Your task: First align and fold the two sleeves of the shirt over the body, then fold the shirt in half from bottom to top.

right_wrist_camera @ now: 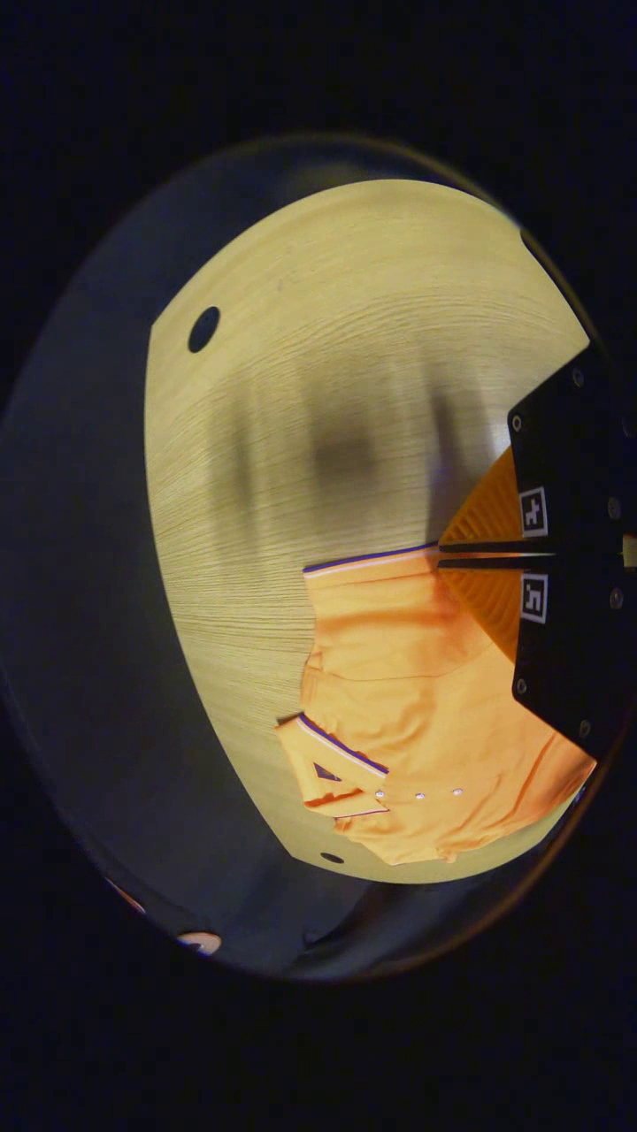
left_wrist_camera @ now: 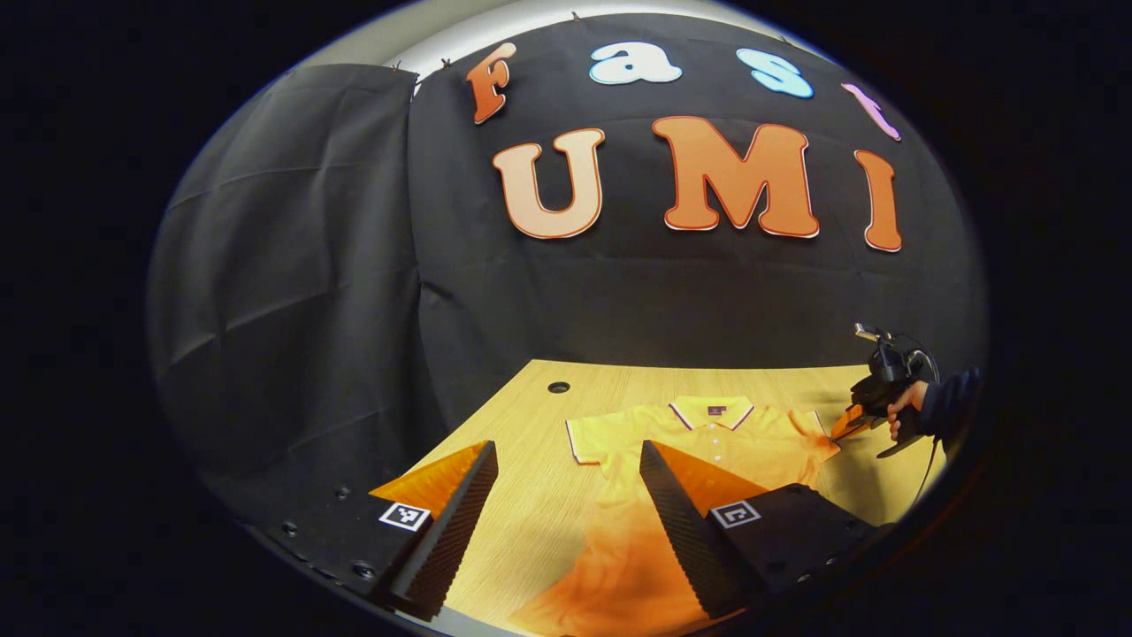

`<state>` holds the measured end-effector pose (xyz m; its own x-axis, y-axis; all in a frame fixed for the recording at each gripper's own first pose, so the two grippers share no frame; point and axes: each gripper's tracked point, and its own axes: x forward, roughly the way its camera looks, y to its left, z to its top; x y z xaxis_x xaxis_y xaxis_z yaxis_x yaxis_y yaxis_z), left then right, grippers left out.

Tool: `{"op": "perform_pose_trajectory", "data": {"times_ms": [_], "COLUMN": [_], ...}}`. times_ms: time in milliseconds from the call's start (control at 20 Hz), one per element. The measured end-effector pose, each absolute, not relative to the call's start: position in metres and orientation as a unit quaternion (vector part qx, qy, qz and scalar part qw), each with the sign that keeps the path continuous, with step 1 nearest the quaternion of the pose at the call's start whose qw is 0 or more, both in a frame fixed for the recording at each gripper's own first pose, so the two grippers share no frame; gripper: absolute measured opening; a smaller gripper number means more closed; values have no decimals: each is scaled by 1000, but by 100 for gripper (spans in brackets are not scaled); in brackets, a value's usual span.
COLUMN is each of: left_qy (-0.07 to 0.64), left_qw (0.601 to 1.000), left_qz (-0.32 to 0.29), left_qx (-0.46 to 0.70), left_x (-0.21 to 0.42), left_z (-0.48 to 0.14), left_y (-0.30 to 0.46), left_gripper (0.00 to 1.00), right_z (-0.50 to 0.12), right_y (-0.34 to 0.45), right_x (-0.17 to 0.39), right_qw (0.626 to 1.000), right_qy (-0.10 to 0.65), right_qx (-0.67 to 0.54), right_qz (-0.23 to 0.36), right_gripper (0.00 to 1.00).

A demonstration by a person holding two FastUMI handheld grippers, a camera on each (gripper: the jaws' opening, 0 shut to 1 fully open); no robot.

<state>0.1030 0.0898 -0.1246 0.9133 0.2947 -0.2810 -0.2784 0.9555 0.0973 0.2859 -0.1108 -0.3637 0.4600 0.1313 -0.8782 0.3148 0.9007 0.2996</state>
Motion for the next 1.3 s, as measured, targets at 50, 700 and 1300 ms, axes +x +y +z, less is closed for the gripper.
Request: {"op": "perform_pose_trajectory", "data": {"times_ms": [50, 700, 1300], "left_qy": [151, 162, 164], "left_qw": [977, 974, 973], "left_qz": [148, 159, 164], "left_qx": [24, 9, -9], "left_x": [102, 103, 97], "left_z": [-128, -136, -141], "left_y": [92, 96, 105], "left_gripper": [99, 99, 99], "right_z": [-368, -360, -330], "right_y": [-112, -91, -83], "right_x": [287, 293, 320], "right_qw": [827, 819, 861], "right_qy": [519, 518, 476], "right_qx": [209, 242, 177], "right_qz": [-55, -40, -25], "right_gripper": [19, 1, 1]}}
